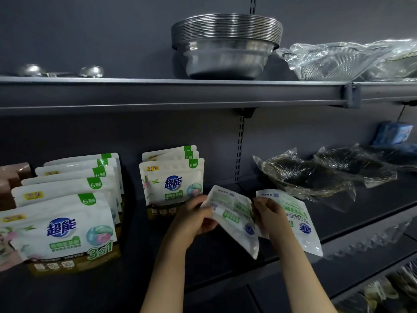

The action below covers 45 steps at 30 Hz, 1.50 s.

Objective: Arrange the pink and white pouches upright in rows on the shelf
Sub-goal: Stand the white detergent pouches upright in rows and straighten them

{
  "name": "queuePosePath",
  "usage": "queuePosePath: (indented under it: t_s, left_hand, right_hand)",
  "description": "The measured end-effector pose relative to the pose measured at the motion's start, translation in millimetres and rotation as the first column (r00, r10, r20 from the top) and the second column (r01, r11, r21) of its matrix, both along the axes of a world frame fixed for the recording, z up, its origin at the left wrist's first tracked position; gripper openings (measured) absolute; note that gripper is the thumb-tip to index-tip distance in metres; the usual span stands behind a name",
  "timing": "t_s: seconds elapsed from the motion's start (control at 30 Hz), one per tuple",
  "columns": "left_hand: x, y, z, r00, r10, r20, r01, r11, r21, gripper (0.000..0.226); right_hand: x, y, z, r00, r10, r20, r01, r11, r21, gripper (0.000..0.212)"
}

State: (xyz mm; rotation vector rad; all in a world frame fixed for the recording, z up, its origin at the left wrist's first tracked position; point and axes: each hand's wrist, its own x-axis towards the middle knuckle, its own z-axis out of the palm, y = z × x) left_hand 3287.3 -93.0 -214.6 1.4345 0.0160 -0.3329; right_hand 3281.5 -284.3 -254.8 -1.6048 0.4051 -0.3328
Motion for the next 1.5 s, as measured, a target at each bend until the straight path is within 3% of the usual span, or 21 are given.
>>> queuePosePath:
  t_s: [0.1, 0.23, 0.3, 0.4, 0.47, 0.67, 0.8, 0.9, 0.97, 1.03, 1.07, 1.13, 1.2, 1.27, 1.37, 1.5]
  left_hand:
    - [2, -9, 19, 1.000, 0.002, 0.007, -0.001, 0.984, -0.181, 0.021]
    - [0, -15, 35, 0.998, 0.034, -0.043, -0.051, 0.878, -0.476, 0.016]
    - [-2, -17, 40, 0.998, 0.013, -0.068, -0.050, 0.821, -0.568, 0.013]
    - [-7, -18, 46, 0.993, 0.003, -0.121, -0.080, 0.763, -0.642, 0.011]
    - [-10, -15, 49, 0.987, -0.006, -0.158, -0.106, 0.717, -0.689, 0.013]
    - [-15, 4, 61, 0.972, -0.066, -0.225, -0.139, 0.609, -0.781, 0.021]
    - [-19, 17, 65, 0.982, -0.038, -0.183, -0.122, 0.608, -0.785, 0.023]
    - [-21, 27, 65, 0.987, 0.112, -0.113, -0.159, 0.673, -0.723, 0.013]
    - [-18, 35, 57, 0.953, 0.301, -0.011, -0.260, 0.805, -0.534, 0.011]
    - [-16, 44, 44, 0.906, 0.375, 0.196, -0.341, 0.922, -0.185, 0.024]
    - [-15, 48, 37, 0.893, 0.350, 0.282, -0.356, 0.934, -0.033, 0.029]
    - [-16, 56, 29, 0.889, 0.292, 0.353, -0.342, 0.936, 0.086, 0.024]
    - [-15, 61, 25, 0.891, 0.262, 0.370, -0.322, 0.940, 0.111, 0.013]
    - [-11, 64, 21, 0.907, 0.246, 0.340, -0.294, 0.951, 0.095, 0.016]
    - [-5, 63, 13, 0.927, 0.286, 0.245, -0.283, 0.958, -0.048, 0.022]
    - [0, 65, 6, 0.903, 0.408, 0.138, -0.376, 0.903, -0.210, 0.028]
  right_hand:
    - [-7, -3, 8, 0.994, -0.030, 0.108, 0.015, 0.990, 0.141, 0.019]
    - [-15, -7, 12, 0.911, -0.149, 0.386, 0.057, 0.970, 0.238, 0.029]
    - [-20, -4, 14, 0.870, -0.091, 0.484, -0.033, 0.970, 0.242, 0.033]
    - [-26, 4, 16, 0.798, 0.088, 0.596, -0.196, 0.973, 0.119, 0.035]
    - [-30, 8, 20, 0.790, 0.162, 0.591, -0.254, 0.964, 0.076, 0.048]
    - [-25, 25, 23, 0.844, 0.334, 0.419, -0.397, 0.915, 0.071, 0.053]
    - [-18, 35, 25, 0.878, 0.272, 0.393, -0.349, 0.927, 0.137, 0.036]
    - [-17, 38, 29, 0.876, 0.258, 0.407, -0.358, 0.914, 0.191, 0.032]
    - [-16, 41, 33, 0.865, 0.269, 0.424, -0.385, 0.898, 0.215, 0.033]
    - [-15, 45, 35, 0.853, 0.289, 0.434, -0.412, 0.884, 0.222, 0.035]
    - [-14, 47, 36, 0.850, 0.296, 0.436, -0.420, 0.879, 0.223, 0.036]
    - [-12, 52, 36, 0.848, 0.300, 0.438, -0.431, 0.871, 0.236, 0.038]
    - [-10, 57, 34, 0.848, 0.313, 0.428, -0.435, 0.872, 0.224, 0.034]
    - [-7, 64, 32, 0.845, 0.342, 0.411, -0.449, 0.871, 0.197, 0.029]
    - [-3, 78, 31, 0.817, 0.419, 0.395, -0.504, 0.852, 0.139, 0.030]
    - [3, 90, 26, 0.803, 0.485, 0.347, -0.527, 0.849, 0.033, 0.031]
